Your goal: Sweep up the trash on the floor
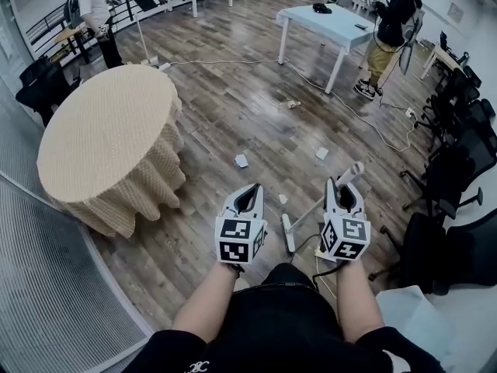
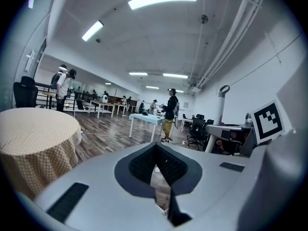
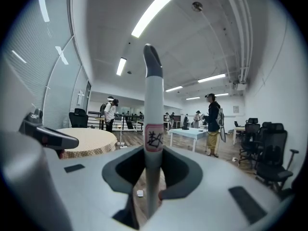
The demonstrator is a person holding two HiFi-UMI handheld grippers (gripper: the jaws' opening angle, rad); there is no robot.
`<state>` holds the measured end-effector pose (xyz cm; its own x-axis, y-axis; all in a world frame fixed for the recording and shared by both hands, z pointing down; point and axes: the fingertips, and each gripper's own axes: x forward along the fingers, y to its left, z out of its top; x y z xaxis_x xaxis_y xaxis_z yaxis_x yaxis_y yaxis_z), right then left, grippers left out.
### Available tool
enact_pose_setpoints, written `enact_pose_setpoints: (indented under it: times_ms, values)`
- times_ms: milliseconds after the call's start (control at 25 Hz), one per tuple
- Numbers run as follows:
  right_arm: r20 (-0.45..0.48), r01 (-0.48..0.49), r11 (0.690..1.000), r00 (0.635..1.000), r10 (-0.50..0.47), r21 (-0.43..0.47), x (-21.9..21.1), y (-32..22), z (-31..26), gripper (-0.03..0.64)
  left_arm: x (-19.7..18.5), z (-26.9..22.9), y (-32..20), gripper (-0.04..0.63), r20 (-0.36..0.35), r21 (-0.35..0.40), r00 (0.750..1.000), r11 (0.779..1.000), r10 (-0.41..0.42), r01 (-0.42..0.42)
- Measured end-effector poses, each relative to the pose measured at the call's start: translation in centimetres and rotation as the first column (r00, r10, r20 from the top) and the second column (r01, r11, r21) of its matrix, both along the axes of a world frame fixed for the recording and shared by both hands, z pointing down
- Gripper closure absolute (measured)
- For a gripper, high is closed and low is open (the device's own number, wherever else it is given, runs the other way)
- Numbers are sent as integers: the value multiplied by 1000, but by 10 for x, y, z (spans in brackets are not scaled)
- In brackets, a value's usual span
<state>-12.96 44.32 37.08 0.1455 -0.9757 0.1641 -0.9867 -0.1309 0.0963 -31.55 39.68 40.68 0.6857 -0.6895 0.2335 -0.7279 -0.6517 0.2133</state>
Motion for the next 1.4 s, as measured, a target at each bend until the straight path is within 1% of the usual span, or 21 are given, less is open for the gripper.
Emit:
enact_pose_setpoints:
  times_ms: [120, 280, 600, 800, 920, 1040, 1120, 1200, 1400]
  values:
    - [-13, 2, 1000, 1000, -2, 4, -3, -11, 4, 515, -15, 6, -9, 600, 3, -9, 1000, 1000, -10, 10]
    - [-23, 2, 1000, 1000, -2, -2, 0, -31, 14, 515, -21, 15, -24, 600, 30, -18, 1000, 1000, 2, -2]
    - [-1, 6, 997, 1000, -6, -76, 26, -70, 61, 515, -13, 29, -75, 600, 65, -21, 998, 1000, 17, -16]
    - [11, 40, 989, 999, -39, -143, 35, -98, 94, 515, 12, 42, -115, 600, 91, -15, 994, 998, 55, -54]
    - [23, 55, 981, 998, -51, -188, 44, -111, 113, 515, 33, 47, -137, 600, 91, -40, 991, 995, 94, -91]
    - [26, 73, 972, 997, -69, -223, 56, -126, 135, 515, 52, 55, -162, 600, 90, -65, 990, 992, 113, -108]
    - [30, 69, 964, 998, -64, -255, 66, -137, 151, 517, 63, 64, -177, 600, 92, -90, 988, 989, 126, -117]
    - [36, 71, 955, 997, -63, -288, 75, -147, 165, 517, 73, 74, -189, 600, 102, -112, 985, 985, 141, -129]
    - [43, 108, 930, 994, -99, -352, 90, -173, 200, 517, 94, 102, -209, 600, 131, -164, 977, 975, 171, -149]
